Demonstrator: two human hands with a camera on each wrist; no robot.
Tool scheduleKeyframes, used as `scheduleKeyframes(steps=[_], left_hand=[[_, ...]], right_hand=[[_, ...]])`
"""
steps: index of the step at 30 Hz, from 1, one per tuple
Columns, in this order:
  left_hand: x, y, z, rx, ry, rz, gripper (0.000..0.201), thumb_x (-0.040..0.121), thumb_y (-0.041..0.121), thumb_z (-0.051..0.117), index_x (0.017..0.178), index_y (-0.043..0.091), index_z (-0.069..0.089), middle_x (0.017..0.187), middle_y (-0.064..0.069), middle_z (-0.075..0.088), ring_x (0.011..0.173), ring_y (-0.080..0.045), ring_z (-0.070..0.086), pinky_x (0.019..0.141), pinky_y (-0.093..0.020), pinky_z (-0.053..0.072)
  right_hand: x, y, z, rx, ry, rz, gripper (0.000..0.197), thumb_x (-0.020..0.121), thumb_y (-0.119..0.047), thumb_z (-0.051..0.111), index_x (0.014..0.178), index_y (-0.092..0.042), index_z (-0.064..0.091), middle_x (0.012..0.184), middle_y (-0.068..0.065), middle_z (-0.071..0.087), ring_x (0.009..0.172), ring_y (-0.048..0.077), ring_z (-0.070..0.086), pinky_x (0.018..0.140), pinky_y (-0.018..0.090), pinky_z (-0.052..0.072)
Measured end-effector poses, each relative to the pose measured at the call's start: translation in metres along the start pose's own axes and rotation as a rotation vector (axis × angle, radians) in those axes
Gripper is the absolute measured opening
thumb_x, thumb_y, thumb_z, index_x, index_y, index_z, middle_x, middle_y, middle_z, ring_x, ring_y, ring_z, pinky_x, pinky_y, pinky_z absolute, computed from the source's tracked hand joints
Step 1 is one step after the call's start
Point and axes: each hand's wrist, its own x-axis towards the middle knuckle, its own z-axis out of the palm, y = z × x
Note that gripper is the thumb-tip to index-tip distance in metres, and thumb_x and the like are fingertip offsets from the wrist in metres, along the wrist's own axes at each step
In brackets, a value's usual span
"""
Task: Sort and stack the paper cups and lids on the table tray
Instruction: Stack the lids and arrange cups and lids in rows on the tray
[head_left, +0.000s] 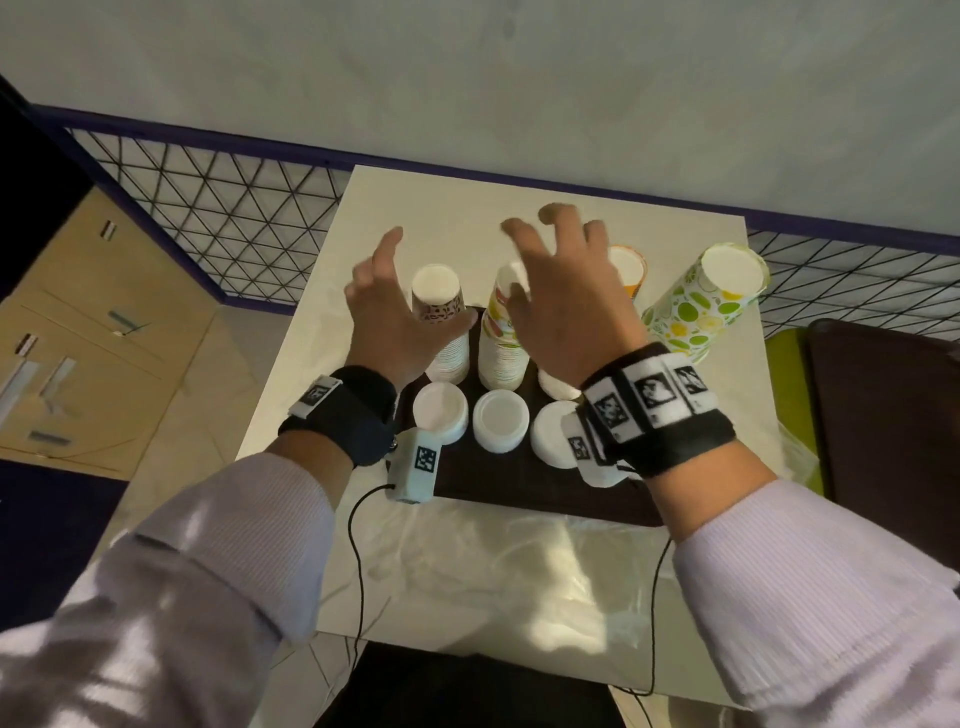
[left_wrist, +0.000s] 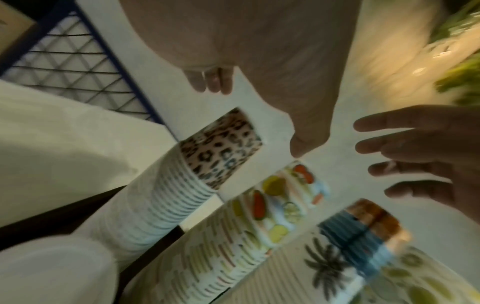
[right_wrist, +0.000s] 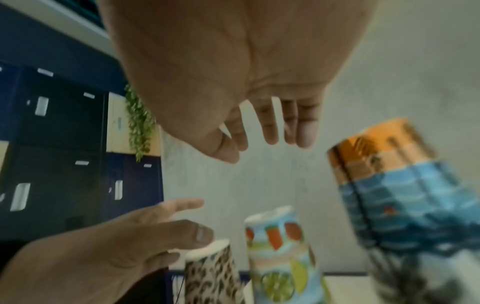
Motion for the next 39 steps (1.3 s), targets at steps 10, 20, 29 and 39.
scheduleKeyframes(steps=[10, 20, 29, 39], left_hand=[[-0.019, 0.076, 0.022, 0.311, -0.180, 0.443, 0.052, 0.084, 0.025, 0.078, 0.134, 0.023, 0.065, 0.137, -0.002, 0.060, 0.113, -0.025, 0.065, 0.089, -0.039, 0.058], [-0.019, 0.077, 0.038, 0.498, -0.100, 0.405, 0.043, 0.090, 0.010, 0.071, 0.131, 0.022, 0.066, 0.124, -0.005, 0.067, 0.094, -0.031, 0.071, 0.072, -0.038, 0.057], [-0.025, 0.082, 0.040, 0.502, -0.108, 0.406, 0.049, 0.084, 0.018, 0.079, 0.131, 0.022, 0.064, 0.130, -0.003, 0.064, 0.092, -0.030, 0.071, 0.065, -0.033, 0.056], [-0.035, 0.132, 0.045, 0.346, -0.043, 0.470, 0.078, 0.081, 0.049, 0.074, 0.150, 0.024, 0.048, 0.144, -0.003, 0.054, 0.097, -0.020, 0.069, 0.073, -0.025, 0.054]], right_hand=[[-0.014, 0.062, -0.010, 0.016, -0.190, 0.155, 0.066, 0.087, -0.034, 0.063, 0.149, -0.024, 0.041, 0.151, 0.018, 0.035, 0.132, 0.044, 0.036, 0.097, 0.056, 0.045], [-0.020, 0.066, 0.021, -0.141, -0.137, 0.081, 0.054, 0.075, -0.010, 0.076, 0.126, -0.014, 0.059, 0.119, 0.025, 0.053, 0.070, 0.037, 0.060, 0.061, 0.038, 0.050], [-0.025, 0.064, 0.018, -0.149, -0.116, 0.083, 0.063, 0.083, -0.018, 0.071, 0.142, -0.020, 0.050, 0.127, 0.024, 0.052, 0.088, 0.038, 0.059, 0.066, 0.040, 0.053], [-0.048, 0.103, -0.065, 0.055, 0.214, 0.135, 0.054, 0.087, -0.018, 0.055, 0.140, -0.014, 0.055, 0.146, 0.019, 0.045, 0.133, 0.039, 0.040, 0.105, 0.045, 0.043]])
